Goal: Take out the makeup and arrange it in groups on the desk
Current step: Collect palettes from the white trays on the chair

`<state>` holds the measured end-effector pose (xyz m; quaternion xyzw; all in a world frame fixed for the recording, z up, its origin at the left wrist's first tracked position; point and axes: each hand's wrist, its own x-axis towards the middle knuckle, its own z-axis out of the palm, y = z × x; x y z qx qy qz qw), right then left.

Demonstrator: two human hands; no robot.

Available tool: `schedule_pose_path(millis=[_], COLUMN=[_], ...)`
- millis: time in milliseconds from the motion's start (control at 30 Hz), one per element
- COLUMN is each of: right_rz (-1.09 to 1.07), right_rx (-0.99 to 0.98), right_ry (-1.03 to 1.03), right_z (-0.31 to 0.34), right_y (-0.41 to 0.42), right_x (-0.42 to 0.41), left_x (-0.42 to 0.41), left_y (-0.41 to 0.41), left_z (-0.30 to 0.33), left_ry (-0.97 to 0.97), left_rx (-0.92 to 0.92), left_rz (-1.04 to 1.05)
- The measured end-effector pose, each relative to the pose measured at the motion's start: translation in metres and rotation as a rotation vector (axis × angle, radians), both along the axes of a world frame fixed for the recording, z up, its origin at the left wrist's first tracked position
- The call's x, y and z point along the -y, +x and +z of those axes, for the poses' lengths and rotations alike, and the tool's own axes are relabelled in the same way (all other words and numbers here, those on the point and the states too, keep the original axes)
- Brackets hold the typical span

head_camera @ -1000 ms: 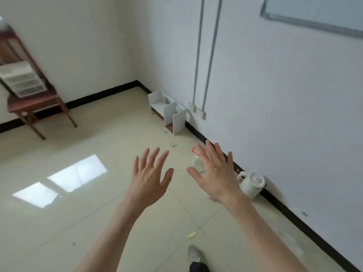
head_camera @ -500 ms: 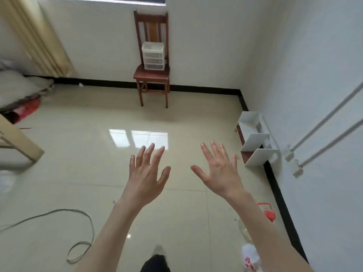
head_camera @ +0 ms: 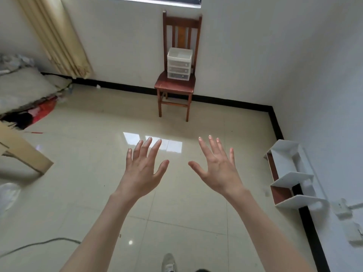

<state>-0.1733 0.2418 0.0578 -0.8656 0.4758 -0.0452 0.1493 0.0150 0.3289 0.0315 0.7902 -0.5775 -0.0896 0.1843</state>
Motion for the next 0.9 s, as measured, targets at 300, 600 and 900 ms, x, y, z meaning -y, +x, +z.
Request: schedule_pose_path(millis=[300,600,900], right_rz=[-0.03,0.023,0.09], right_rx=[-0.002,-0.018,-0.018], right_ry=[-0.017,0.0,0.034], right_z=[-0.005,-0.001,-0.004], right_y=[0.077,0.169,0.278], right_x=[0.175,0.382,0.537], left_x=[0.171,0.369,0.515], left_y=[0.083,0.156,0.259], left_z=[-0.011,-0.005,-0.007], left_ry=[0.019,0.025,0.07], left_rx=[0.02,0.027,0.065], left_rz=[-0.059,-0.012,0.021])
